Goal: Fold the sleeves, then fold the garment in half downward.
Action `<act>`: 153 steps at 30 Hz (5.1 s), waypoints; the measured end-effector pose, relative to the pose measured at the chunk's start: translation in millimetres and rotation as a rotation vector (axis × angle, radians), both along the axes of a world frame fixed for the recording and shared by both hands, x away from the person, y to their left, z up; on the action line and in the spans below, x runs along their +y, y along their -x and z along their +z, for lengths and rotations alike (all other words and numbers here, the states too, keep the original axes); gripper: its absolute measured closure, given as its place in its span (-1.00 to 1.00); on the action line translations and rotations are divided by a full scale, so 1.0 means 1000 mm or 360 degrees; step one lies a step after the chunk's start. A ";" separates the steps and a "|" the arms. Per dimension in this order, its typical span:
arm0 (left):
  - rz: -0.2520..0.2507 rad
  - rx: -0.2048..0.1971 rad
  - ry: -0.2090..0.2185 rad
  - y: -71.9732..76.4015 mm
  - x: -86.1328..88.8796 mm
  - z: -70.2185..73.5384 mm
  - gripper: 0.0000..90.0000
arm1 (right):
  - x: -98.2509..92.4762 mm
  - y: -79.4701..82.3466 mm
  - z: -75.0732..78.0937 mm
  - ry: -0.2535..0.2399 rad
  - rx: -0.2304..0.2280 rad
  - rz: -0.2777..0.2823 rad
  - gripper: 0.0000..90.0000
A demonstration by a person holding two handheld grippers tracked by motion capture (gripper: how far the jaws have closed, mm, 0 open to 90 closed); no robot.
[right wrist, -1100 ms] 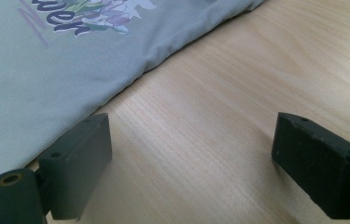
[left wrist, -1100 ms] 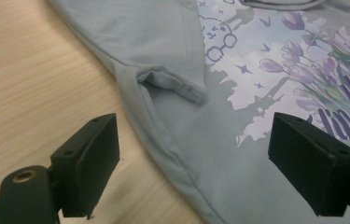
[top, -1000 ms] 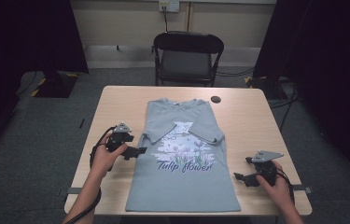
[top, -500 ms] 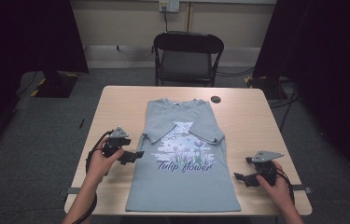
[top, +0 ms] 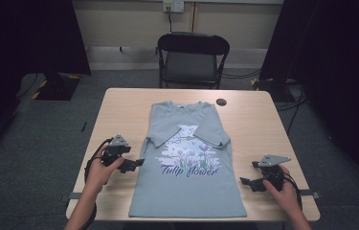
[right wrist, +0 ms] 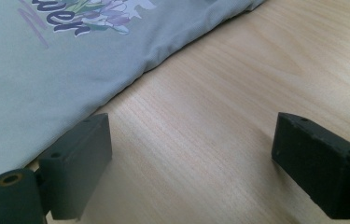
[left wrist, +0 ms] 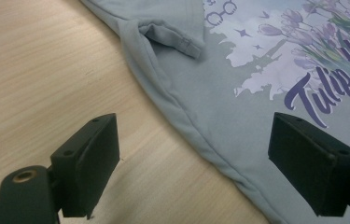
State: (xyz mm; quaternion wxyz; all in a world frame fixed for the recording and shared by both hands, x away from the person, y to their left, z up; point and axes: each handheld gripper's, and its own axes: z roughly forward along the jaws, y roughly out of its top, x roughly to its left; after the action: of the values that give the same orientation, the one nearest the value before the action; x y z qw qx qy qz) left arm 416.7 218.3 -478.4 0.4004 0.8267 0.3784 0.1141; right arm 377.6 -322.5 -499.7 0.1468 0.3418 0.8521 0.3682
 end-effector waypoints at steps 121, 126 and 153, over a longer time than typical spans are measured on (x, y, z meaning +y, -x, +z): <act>0.0102 -0.0080 -0.0102 0.036 0.027 -0.006 -0.67 | -0.002 -0.005 0.008 0.0001 -0.0065 0.0001 -0.75; 0.0098 -0.0079 -0.0101 0.035 0.026 -0.004 -0.67 | 0.000 -0.007 0.009 -0.0020 -0.0059 0.0007 -0.75; 0.0114 -0.0087 -0.0028 -0.003 0.013 0.016 -0.66 | 0.006 -0.044 0.026 -0.0080 -0.0068 -0.0072 -0.75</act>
State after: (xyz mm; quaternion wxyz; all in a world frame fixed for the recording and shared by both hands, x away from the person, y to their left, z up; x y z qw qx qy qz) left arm 419.6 231.0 -461.9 0.3989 0.8127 0.3958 0.1543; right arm 421.7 -316.1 -473.5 0.1646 0.3567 0.8312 0.3934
